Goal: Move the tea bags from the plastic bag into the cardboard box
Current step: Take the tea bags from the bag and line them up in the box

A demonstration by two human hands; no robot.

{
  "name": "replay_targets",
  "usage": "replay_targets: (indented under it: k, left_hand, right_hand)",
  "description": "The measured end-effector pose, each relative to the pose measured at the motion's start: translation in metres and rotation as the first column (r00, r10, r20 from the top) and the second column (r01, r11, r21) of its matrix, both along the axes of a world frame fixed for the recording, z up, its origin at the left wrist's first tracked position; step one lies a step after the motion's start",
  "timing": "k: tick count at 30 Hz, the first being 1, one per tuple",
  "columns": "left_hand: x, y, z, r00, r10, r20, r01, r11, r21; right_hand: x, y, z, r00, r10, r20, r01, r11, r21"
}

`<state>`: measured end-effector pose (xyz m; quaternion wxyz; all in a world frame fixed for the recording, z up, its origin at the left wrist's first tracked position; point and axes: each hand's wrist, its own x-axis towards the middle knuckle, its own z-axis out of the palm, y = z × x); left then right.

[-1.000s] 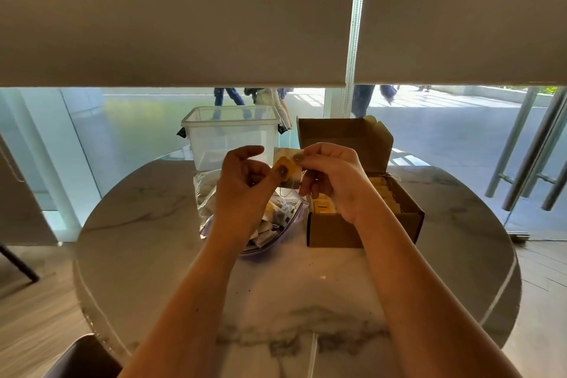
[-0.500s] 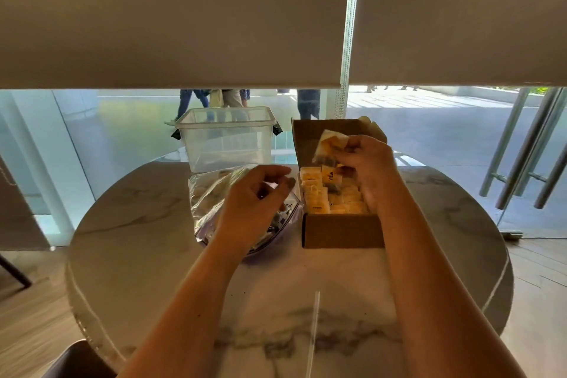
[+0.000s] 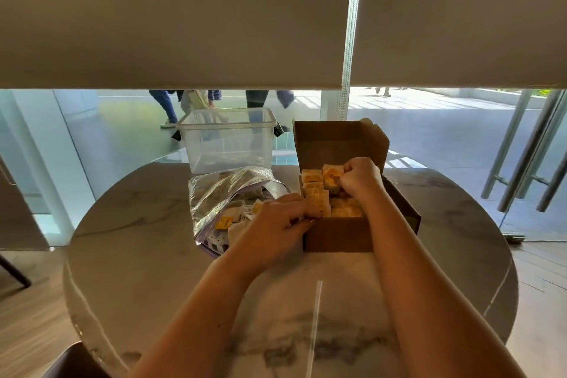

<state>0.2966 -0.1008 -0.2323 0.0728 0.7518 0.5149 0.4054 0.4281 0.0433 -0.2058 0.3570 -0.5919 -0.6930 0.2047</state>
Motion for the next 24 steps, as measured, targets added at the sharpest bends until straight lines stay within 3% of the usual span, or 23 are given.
replay_targets:
  k: [2,8,10,12,14,16,18,21,22,24]
  left_hand:
    - [-0.001,0.001,-0.001,1.0,-0.008,0.018,0.008,1.0,-0.002]
    - [-0.003,-0.003,0.001,0.999,0.041,0.002,-0.041,0.995,0.091]
    - [-0.006,-0.009,0.009,0.99,0.128,0.051,-0.137,0.957,0.255]
    - [-0.014,-0.015,0.017,0.969,0.242,0.042,-0.233,0.85,0.473]
    - [-0.027,-0.015,0.02,0.934,0.358,-0.018,-0.278,0.757,0.592]
    - [-0.042,-0.012,0.018,0.898,0.436,-0.061,-0.323,0.747,0.581]
    - [-0.052,-0.011,0.014,0.884,0.464,-0.053,-0.383,0.785,0.487]
    - [-0.06,-0.014,0.014,0.893,0.448,0.033,-0.432,0.838,0.334]
    - [-0.061,-0.015,0.016,0.902,0.425,0.074,-0.425,0.845,0.324]
    - [-0.058,-0.018,0.018,0.916,0.381,0.13,-0.402,0.852,0.335]
  right_hand:
    - [-0.005,0.002,-0.003,0.996,-0.02,0.087,0.022,1.0,-0.017]
    - [-0.002,0.001,-0.002,0.989,-0.035,0.144,0.031,0.999,0.032]
    - [0.002,-0.004,0.001,0.989,-0.018,0.148,0.006,0.997,0.082]
    - [0.007,-0.012,0.005,0.993,-0.005,0.114,-0.016,0.984,0.178]
    - [0.006,-0.024,0.009,0.997,0.033,0.076,-0.053,0.961,0.27]
    - [-0.001,-0.041,0.016,0.989,0.141,0.033,-0.144,0.938,0.316]
    - [-0.009,-0.064,0.026,0.932,0.357,-0.055,-0.332,0.906,0.261]
    - [-0.018,-0.094,0.034,0.703,0.685,-0.191,-0.695,0.719,0.019]
    - [-0.023,-0.1,0.032,0.666,0.728,-0.166,-0.744,0.665,-0.066]
    - [-0.037,-0.108,0.022,0.664,0.745,0.057,-0.735,0.665,-0.133]
